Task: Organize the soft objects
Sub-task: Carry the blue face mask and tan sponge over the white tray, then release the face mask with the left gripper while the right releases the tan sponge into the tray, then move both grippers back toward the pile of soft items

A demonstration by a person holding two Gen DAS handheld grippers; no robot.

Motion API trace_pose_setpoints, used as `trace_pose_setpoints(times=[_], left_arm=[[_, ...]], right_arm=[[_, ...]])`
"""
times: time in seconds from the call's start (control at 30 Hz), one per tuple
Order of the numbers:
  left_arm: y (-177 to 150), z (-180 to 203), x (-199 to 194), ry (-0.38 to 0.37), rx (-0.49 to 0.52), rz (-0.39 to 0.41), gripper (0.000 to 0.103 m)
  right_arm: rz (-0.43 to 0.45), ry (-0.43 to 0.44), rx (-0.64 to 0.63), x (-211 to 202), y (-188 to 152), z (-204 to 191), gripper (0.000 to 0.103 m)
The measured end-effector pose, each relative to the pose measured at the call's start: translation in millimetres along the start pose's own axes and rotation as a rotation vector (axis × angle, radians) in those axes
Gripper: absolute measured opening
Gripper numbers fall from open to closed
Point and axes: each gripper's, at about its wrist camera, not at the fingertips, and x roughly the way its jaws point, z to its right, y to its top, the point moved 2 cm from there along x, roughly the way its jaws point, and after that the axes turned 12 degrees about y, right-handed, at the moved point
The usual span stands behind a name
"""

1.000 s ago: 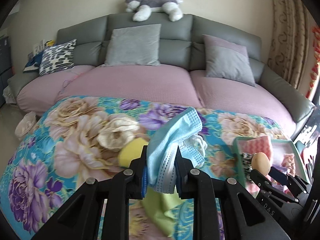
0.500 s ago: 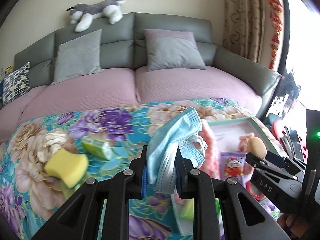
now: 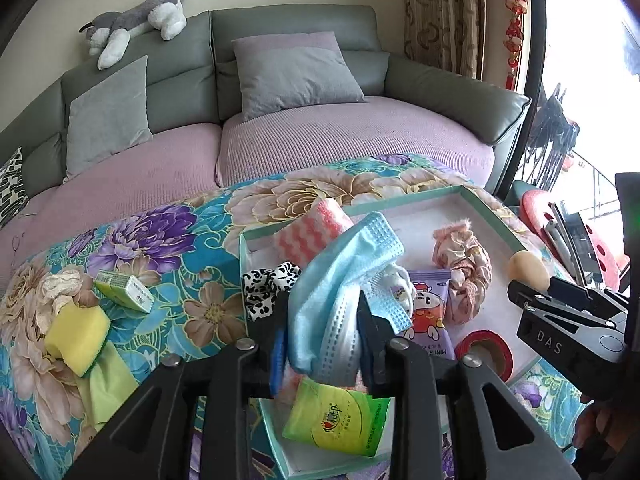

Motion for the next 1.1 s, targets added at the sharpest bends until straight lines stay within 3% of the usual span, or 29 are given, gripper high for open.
trace_pose_setpoints(times=[0.03, 0.07, 0.13, 0.27, 0.33, 0.43, 0.53, 0.77, 1.1], left_arm=[[0, 1, 0, 0.002, 0.004, -0.002, 0.052], [-1, 1, 0, 0.004, 0.004, -0.001, 0.057], [0, -1, -2, 0.004, -0.002, 0.002, 0.067], [3, -10, -5, 0.007, -0.025, 0.01, 0.075], [4, -18, -5, 0.017, -0.047, 0.019, 0.085], [6, -38, -3, 0.053, -0.118, 0.017, 0.1], [3, -68, 5, 0.093, -0.201, 0.002, 0.1], [-16, -149, 14, 0.295, -0.367, -0.045, 0.1], [-51, -258, -12, 0.492, -0.588, -0.05, 0.1]], right_arm=[[0.004, -0.002, -0.003, -1, 0, -1, 0.069], [0.006, -0.006, -0.006, -1, 0, -1, 0.08], [0.008, -0.009, -0.015, -1, 1, -3, 0.084], [0.008, -0.013, -0.017, -1, 1, -5, 0.087], [0.01, -0.007, -0.018, -1, 1, -5, 0.088], [0.021, -0.004, -0.022, -1, 2, -8, 0.103], [0.025, 0.003, -0.039, -2, 2, -14, 0.103], [0.015, 0.029, -0.082, 2, 1, -32, 0.103], [0.054, 0.122, -0.133, -8, 5, -76, 0.103]])
